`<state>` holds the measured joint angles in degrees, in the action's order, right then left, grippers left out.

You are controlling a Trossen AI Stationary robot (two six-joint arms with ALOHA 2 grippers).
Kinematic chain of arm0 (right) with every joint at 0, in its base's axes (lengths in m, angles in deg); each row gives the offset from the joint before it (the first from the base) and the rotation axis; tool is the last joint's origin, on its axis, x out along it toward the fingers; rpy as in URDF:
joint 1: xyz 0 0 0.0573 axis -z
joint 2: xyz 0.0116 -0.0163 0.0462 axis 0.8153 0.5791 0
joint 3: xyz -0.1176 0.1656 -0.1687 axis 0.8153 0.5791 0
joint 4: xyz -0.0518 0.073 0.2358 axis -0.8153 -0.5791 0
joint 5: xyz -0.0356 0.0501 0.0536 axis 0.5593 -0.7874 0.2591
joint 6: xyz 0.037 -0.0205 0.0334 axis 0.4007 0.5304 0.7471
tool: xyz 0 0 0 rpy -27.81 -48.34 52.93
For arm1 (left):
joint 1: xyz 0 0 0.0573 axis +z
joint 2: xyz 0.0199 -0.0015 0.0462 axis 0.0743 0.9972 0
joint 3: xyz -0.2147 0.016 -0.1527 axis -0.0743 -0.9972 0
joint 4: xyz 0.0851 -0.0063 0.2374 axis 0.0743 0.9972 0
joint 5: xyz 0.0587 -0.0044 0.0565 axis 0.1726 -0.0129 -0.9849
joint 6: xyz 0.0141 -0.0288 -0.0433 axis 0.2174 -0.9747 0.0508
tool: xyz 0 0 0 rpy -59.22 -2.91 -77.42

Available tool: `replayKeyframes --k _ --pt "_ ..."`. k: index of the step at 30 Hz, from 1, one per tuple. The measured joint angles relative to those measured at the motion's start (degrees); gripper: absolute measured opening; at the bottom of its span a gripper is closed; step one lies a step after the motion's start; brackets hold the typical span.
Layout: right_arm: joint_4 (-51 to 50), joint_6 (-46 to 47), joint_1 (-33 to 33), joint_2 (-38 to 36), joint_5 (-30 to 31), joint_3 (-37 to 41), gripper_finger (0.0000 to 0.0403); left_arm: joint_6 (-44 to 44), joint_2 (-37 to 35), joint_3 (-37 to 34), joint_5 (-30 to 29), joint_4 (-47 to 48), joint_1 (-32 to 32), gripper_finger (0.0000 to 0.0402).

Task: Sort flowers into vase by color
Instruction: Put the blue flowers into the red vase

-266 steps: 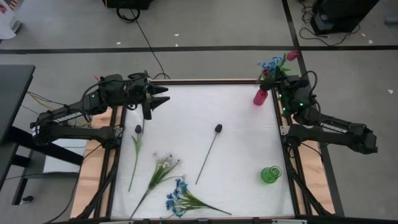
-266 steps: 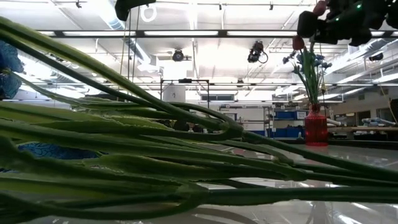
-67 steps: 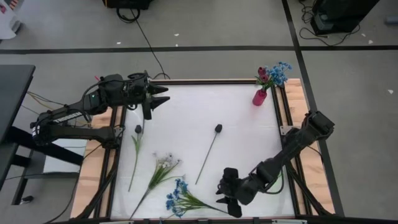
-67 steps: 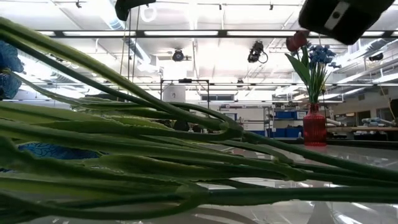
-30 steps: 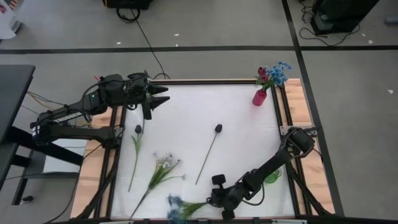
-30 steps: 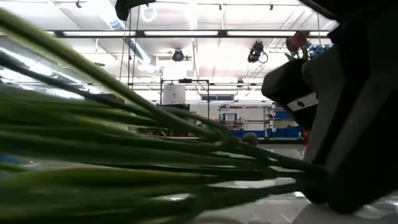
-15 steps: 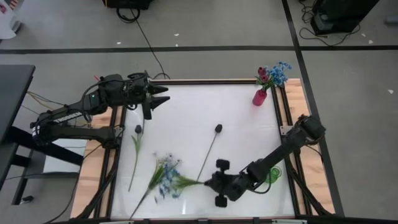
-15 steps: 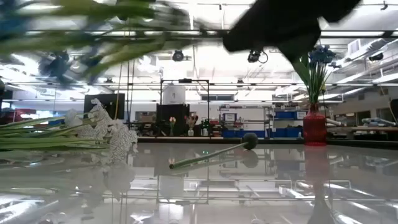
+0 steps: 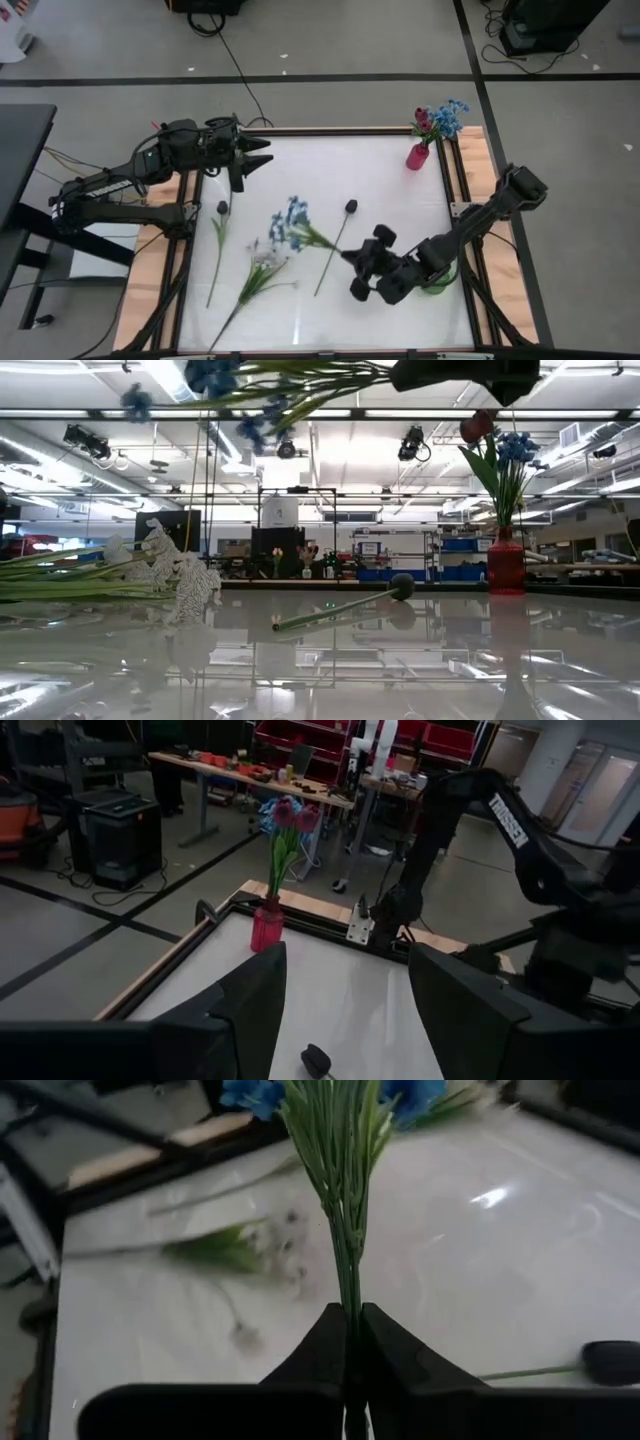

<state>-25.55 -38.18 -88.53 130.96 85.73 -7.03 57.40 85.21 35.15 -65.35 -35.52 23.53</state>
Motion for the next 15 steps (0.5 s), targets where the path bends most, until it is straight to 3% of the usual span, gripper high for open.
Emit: replayKeyframes --k 8,12,15 --pt "-9.95 6.4 3.93 -3.52 3.3 -0.04 0.0024 0.0 -0.02 0.0 0.0 0.01 0.02 0.0218" --pt "-14.41 6.87 8.29 -3.29 1.47 -0.04 0.0023 0.0 0.0 0.0 0.0 0.02 0.01 0.0218" --pt "-14.18 2.84 14.02 -1.65 -3.1 -0.04 0.0025 0.0 0.0 0.01 0.0 0.0 0.02 0.0218"
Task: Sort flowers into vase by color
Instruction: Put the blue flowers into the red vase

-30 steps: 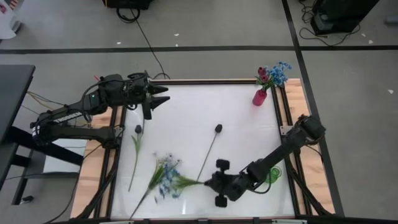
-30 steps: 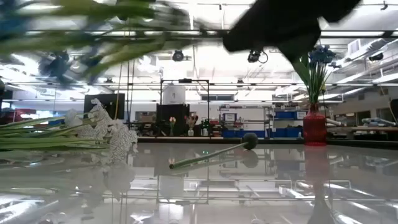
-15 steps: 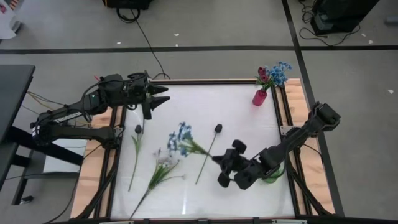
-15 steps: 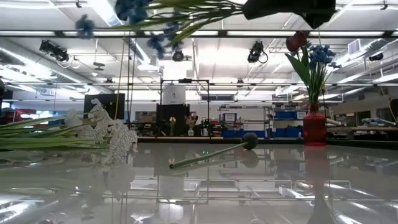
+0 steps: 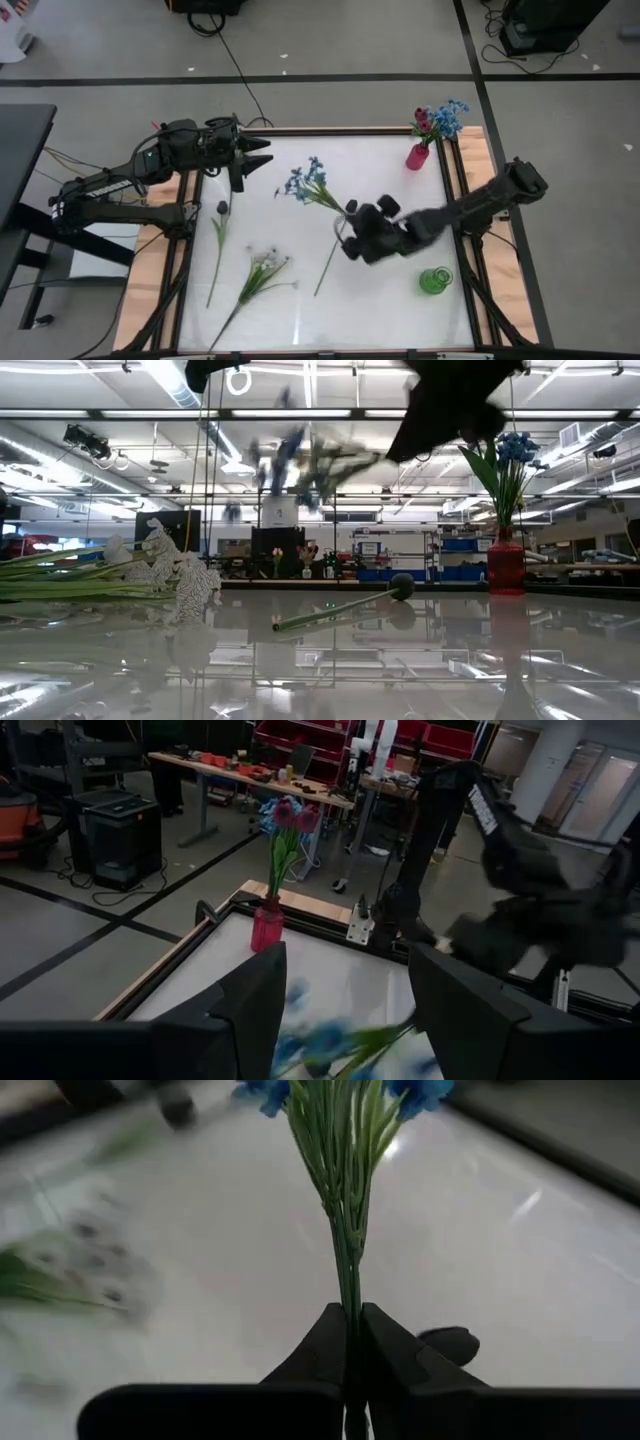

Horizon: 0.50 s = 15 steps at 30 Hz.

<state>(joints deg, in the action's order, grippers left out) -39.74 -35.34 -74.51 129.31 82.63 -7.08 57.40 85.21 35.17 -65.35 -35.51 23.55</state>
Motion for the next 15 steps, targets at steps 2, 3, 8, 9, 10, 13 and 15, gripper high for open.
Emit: replayKeyframes --k 2,3,8,9,10,13,15 --pt "1.62 -3.26 4.07 1.73 -5.36 0.0 0.0025 -0.02 -0.02 -0.01 0.0 0.04 -0.02 0.0218" --pt "2.55 -4.5 5.81 2.71 -8.58 0.0 0.0025 -0.02 0.0 -0.01 0.0 0.02 0.0 0.0218" --pt "7.08 -5.89 8.98 7.24 -21.55 0.0 0.0025 0.0 -0.02 -0.01 0.0 0.02 -0.02 0.0218" --pt "7.04 -5.09 8.78 8.12 -22.41 0.0 0.0025 0.0 0.0 -0.01 0.0 0.04 0.0 0.0218" --pt "6.94 -4.22 8.5 8.94 -22.4 0.0 0.0025 -0.01 -0.01 -0.01 0.0 0.03 -0.02 0.0218" --pt "8.55 -2.32 8.07 11.6 -22.45 0.0 0.0025 0.0 0.0 -0.01 0.0 0.04 -0.02 0.0218" --pt "11.61 -1.62 8.84 13.6 -24.75 0.0 0.0026 -0.01 -0.01 -0.01 0.0 0.02 0.0 0.0218"
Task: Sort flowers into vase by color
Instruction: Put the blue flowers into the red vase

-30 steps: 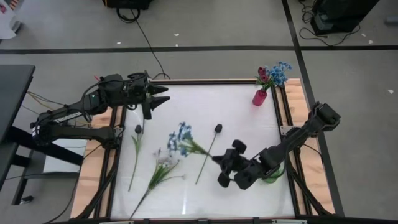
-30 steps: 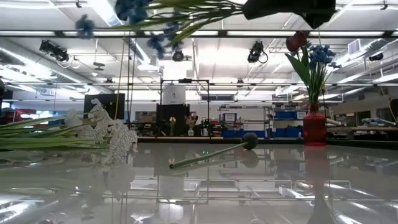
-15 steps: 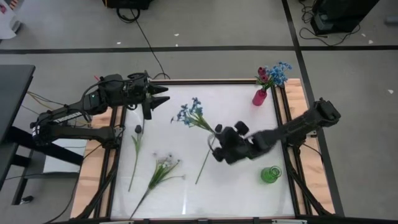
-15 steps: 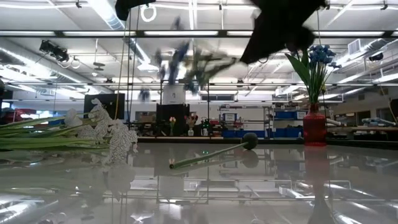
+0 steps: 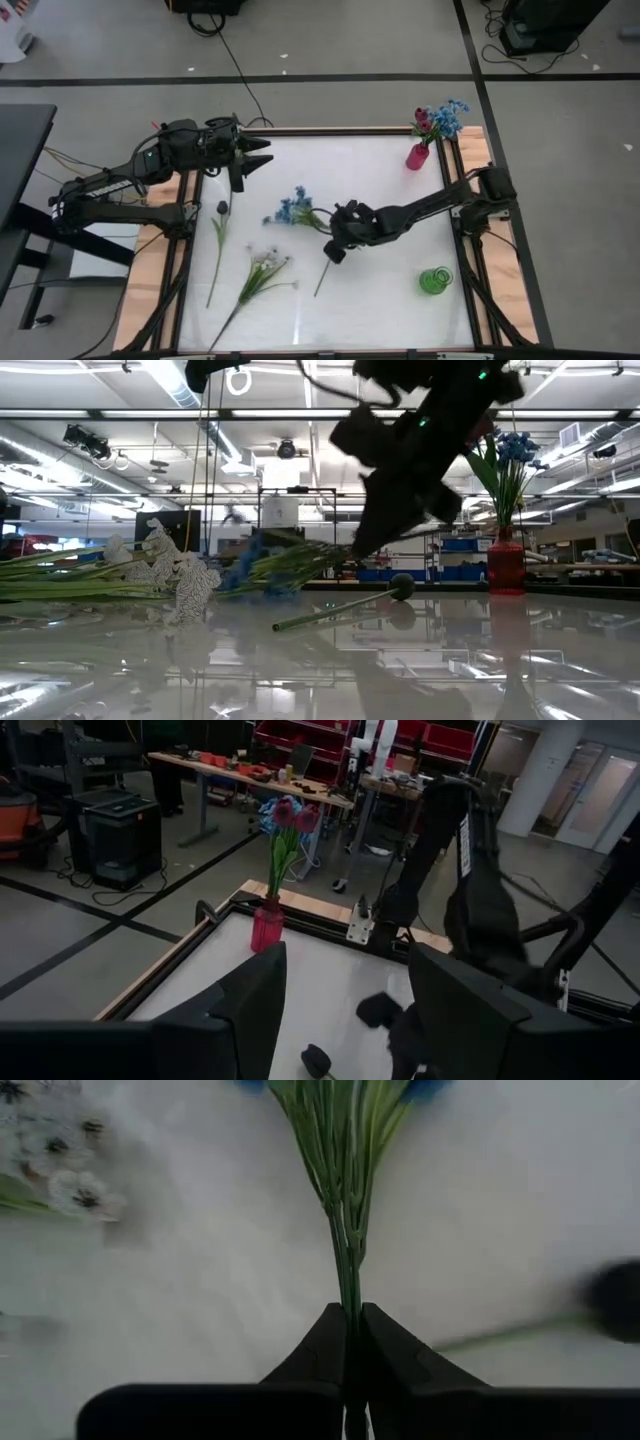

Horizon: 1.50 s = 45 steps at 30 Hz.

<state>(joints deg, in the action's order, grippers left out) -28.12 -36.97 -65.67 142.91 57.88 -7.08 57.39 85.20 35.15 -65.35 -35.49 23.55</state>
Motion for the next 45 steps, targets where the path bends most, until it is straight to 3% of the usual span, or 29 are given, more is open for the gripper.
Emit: replayKeyframes --k 6,12,15,21,27,32,35,38,45 --pt "5.4 3.13 3.23 5.68 -12.88 0.0 0.0059 0.0 0.0 0.0 0.0 0.01 0.0 0.0218" --pt "3.17 1.83 5.14 6.3 -24.02 -1.36 0.013 0.0 -0.01 0.0 0.0 -0.02 -0.01 0.0218" --pt "-3.56 -5.59 5.25 6.47 -23.57 -7.42 0.0166 0.01 0.0 0.0 0.0 -0.04 0.0 0.0218" --pt "-19.19 -18.27 6.18 13.78 -15.24 -24.22 0.0211 0.01 -0.01 0.0 0.0 -0.06 0.0 0.0218" --pt "-30.48 -19.85 8.49 24.7 -15.04 -37.55 0.0223 0.01 -0.01 0.02 0.0 -0.04 0.0 0.0218" --pt "-31.19 -20.64 8.56 27.27 -16.96 -41.58 0.0229 -0.01 -0.01 0.01 0.0 -0.04 0.0 0.0218" --pt "-31.45 -20.62 8.56 28.24 -16.84 -41.59 0.022 -0.01 0.01 0.02 0.0 -0.02 0.0 0.0218" --pt "-32.62 -20.49 9.08 29.05 -17.72 -41.48 0.0187 0.01 -0.01 0.02 0.0 -0.1 0.0 0.0218" --pt "-32.44 -19.82 10.24 29.08 -19.81 -41.32 0.0036 0.01 0.01 0.02 0.0 -0.05 0.0 0.0218"
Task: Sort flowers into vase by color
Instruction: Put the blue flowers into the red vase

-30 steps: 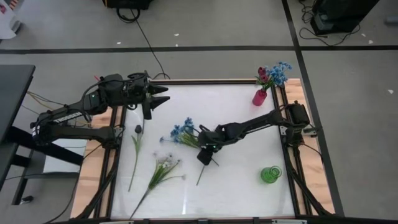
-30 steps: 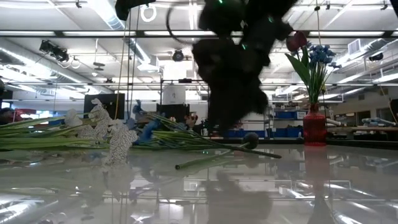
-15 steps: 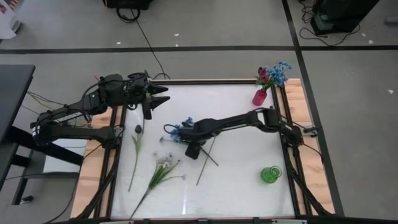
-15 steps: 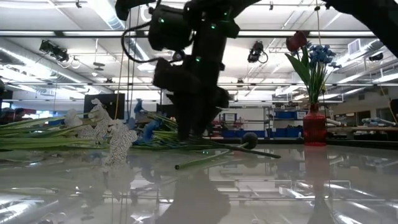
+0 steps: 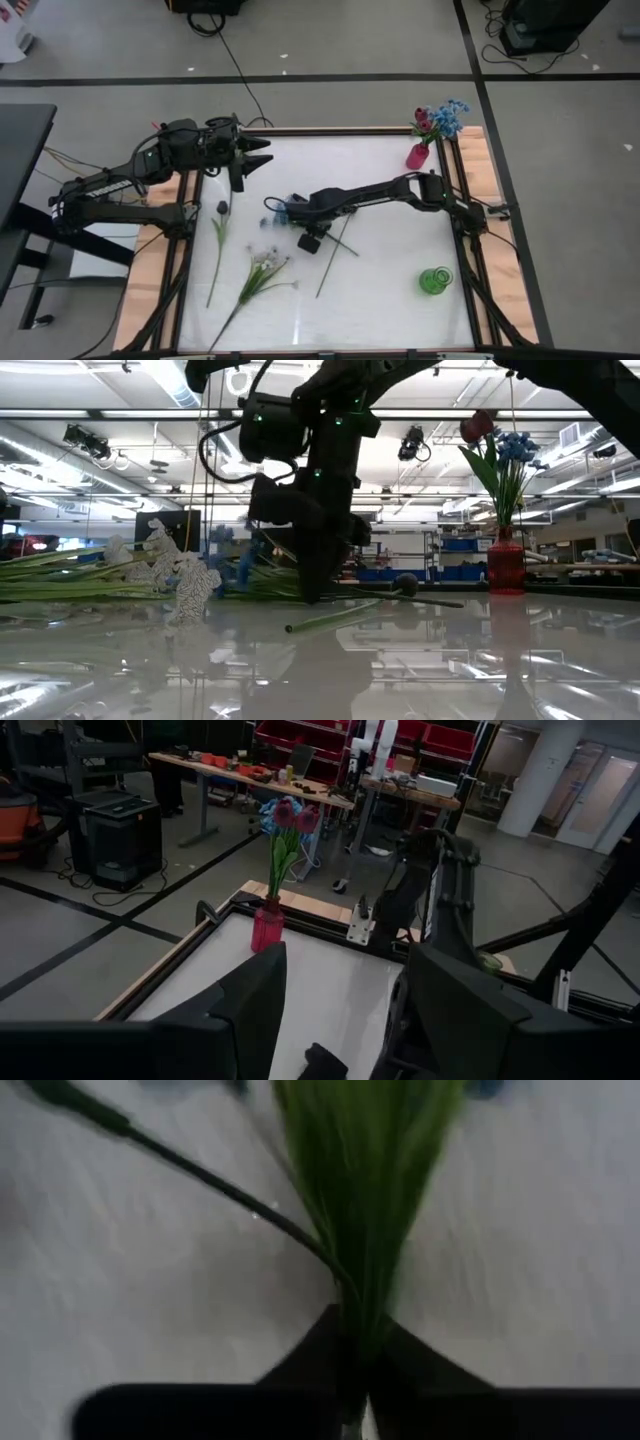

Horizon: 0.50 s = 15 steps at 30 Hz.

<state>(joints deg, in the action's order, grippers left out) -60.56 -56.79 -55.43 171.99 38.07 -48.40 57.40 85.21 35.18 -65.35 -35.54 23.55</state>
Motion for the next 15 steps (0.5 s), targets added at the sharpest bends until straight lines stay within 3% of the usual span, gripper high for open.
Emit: replayKeyframes --k 2,6,15 --pt "1.9 0.21 -0.08 -1.1 0.52 0.06 0.0016 0.04 -0.01 -0.01 0.0 -0.01 0.0 0.0218" --pt "4.37 3.79 -0.22 -6.36 4.79 0.06 0.0018 0.17 0.0 -0.01 0.0 -0.02 -0.01 0.0218" --pt "5.74 4.42 0.64 -21.97 20.85 0.06 0.0012 0.19 -0.01 0.0 0.0 0.03 -0.01 0.0218"
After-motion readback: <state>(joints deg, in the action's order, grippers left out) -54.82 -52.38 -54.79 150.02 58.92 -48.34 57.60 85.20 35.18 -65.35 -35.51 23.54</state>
